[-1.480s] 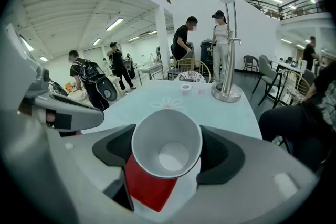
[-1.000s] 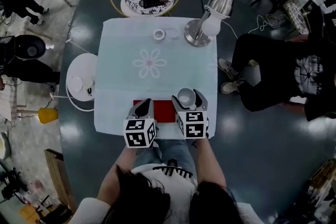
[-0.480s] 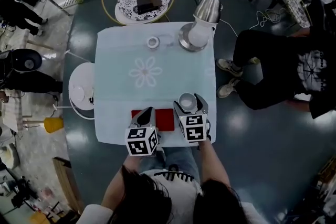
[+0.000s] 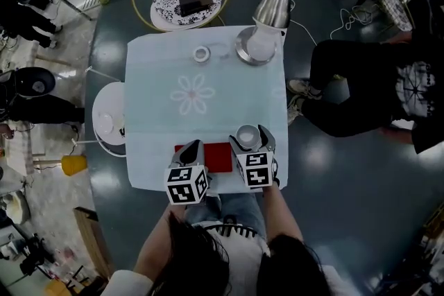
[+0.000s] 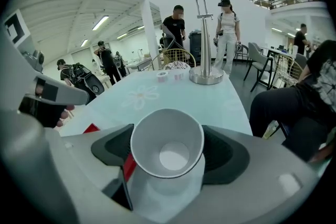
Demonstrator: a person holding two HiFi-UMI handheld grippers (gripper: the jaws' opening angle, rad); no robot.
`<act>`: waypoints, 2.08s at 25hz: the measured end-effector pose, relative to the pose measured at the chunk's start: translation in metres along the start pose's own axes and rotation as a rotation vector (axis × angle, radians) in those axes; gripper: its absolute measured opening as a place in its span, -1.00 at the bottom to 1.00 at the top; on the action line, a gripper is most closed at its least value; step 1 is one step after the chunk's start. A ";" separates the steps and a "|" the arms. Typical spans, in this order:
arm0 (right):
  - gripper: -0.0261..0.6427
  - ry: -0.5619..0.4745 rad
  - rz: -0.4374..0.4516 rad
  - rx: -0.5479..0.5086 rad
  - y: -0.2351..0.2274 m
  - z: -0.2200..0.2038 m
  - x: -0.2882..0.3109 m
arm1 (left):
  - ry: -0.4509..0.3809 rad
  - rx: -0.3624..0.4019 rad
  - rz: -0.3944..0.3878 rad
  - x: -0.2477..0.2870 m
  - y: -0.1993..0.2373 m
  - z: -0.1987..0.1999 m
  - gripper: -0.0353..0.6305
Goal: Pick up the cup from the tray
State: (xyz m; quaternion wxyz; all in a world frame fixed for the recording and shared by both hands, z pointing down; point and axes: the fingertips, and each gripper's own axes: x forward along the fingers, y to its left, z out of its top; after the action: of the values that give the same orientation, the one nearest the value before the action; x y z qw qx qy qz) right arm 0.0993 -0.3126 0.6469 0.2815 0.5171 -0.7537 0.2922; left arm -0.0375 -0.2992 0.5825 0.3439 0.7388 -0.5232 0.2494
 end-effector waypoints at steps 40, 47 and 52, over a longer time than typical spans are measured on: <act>-0.45 -0.331 -0.090 -0.035 0.052 0.062 -0.152 | -0.247 0.115 -0.168 -0.085 -0.064 0.021 -0.89; -0.86 -0.366 -0.123 -0.026 0.066 0.051 -0.177 | -0.299 0.111 -0.192 -0.114 -0.067 0.011 -0.89; -0.86 -0.373 -0.116 -0.053 0.089 0.043 -0.191 | -0.328 0.106 -0.208 -0.135 -0.067 0.001 -0.89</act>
State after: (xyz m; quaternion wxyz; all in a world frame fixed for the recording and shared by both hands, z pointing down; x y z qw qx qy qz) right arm 0.0689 -0.2007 0.4664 0.1669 0.5972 -0.7692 0.1545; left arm -0.0183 -0.2040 0.4667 0.2385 0.8367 -0.4791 0.1162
